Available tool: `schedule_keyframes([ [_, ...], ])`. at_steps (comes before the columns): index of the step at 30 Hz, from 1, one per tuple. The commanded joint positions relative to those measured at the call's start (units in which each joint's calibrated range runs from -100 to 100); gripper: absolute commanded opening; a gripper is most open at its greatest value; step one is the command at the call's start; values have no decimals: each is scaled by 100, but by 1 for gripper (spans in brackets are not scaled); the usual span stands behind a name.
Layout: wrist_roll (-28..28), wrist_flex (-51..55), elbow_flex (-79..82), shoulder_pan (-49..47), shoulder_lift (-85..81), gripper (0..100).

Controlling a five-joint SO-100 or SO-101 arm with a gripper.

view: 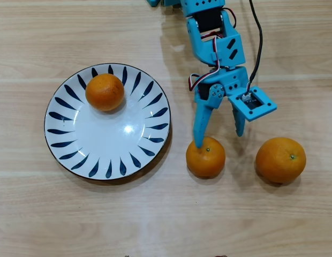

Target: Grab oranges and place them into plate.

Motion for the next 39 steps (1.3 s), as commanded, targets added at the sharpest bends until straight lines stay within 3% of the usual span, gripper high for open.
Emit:
schedule_keyframes([
  [1,-46,-108,-486,-3,341,35],
  [29,-15,-39,-1889,489,2082,34],
  [39,-41,-48,-1889,489,2065,29],
])
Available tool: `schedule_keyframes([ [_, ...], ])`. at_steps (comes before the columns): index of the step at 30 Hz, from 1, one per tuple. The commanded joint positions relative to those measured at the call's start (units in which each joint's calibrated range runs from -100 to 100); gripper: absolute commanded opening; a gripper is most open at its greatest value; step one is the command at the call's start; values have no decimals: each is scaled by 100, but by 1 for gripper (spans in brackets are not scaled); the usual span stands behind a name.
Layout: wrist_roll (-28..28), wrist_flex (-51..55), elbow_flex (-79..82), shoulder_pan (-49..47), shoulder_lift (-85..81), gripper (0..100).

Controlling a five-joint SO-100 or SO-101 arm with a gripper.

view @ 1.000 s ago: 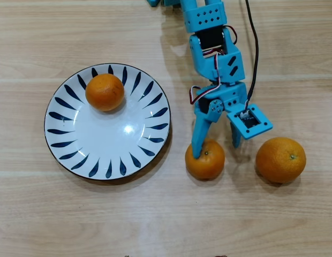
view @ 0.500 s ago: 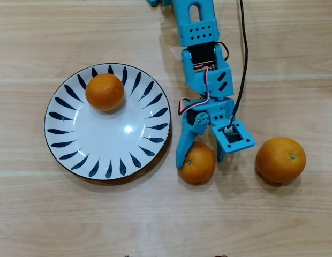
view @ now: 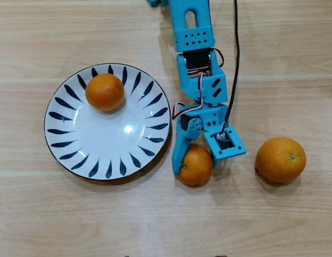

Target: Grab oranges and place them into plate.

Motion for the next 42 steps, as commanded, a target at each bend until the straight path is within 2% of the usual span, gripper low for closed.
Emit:
schedule_keyframes([
  [1,-26,30,-154,-9,-42,29],
  [6,-31,39,-145,-25,-59,24],
  [13,11,47,-145,-81,-186,25],
  [17,147,142,72,-65,-997,25],
  [20,319,778,136,23,-1817,25],
  [28,795,2368,443,540,-3195,25],
  [36,1260,2462,1675,1749,-4074,25],
  [42,1328,2471,1883,2023,-4159,25],
])
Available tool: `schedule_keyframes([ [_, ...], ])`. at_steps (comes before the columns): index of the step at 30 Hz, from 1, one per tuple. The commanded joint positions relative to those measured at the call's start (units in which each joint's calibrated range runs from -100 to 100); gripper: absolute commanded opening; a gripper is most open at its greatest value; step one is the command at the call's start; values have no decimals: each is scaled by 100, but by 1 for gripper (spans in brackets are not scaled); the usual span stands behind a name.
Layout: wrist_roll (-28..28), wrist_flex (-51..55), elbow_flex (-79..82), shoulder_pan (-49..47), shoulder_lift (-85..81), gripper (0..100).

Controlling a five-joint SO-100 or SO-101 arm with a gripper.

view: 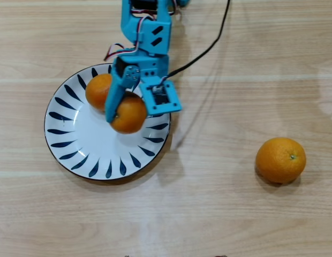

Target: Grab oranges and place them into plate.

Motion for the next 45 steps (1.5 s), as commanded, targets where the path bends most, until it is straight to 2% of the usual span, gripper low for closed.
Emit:
schedule_keyframes([
  [1,45,8,-11,73,-468,25],
  [5,-2,25,89,65,-468,26],
  [10,-310,16,387,1,-477,32],
  [19,-279,-18,360,-153,-485,31],
  [27,-331,16,-120,-1467,-1271,12],
  [31,-410,16,-391,-2257,-1373,8],
  [38,-943,-70,-446,-3475,-1119,9],
  [45,-1382,-70,-1161,-4257,-274,22],
])
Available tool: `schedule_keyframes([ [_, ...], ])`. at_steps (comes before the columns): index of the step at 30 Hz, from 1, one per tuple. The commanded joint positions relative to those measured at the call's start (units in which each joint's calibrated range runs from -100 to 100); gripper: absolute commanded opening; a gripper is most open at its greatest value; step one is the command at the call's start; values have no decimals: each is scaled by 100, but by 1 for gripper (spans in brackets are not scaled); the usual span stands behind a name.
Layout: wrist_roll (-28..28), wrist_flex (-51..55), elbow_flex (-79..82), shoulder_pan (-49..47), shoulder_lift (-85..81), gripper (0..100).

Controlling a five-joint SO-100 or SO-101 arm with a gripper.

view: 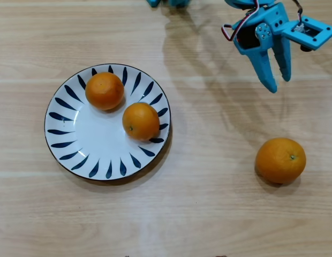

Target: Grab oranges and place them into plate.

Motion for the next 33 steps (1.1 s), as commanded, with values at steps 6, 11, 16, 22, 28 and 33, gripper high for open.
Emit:
schedule_keyframes([
  [6,-282,-78,-1499,-566,1037,24],
  [11,-282,-10,-2097,-607,1544,24],
  [16,-282,-70,-2124,-550,1679,23],
  [22,-276,7,-2160,-478,1679,24],
  [28,-276,16,-2160,-413,1713,24],
  [33,-235,16,-2097,-437,1705,25],
])
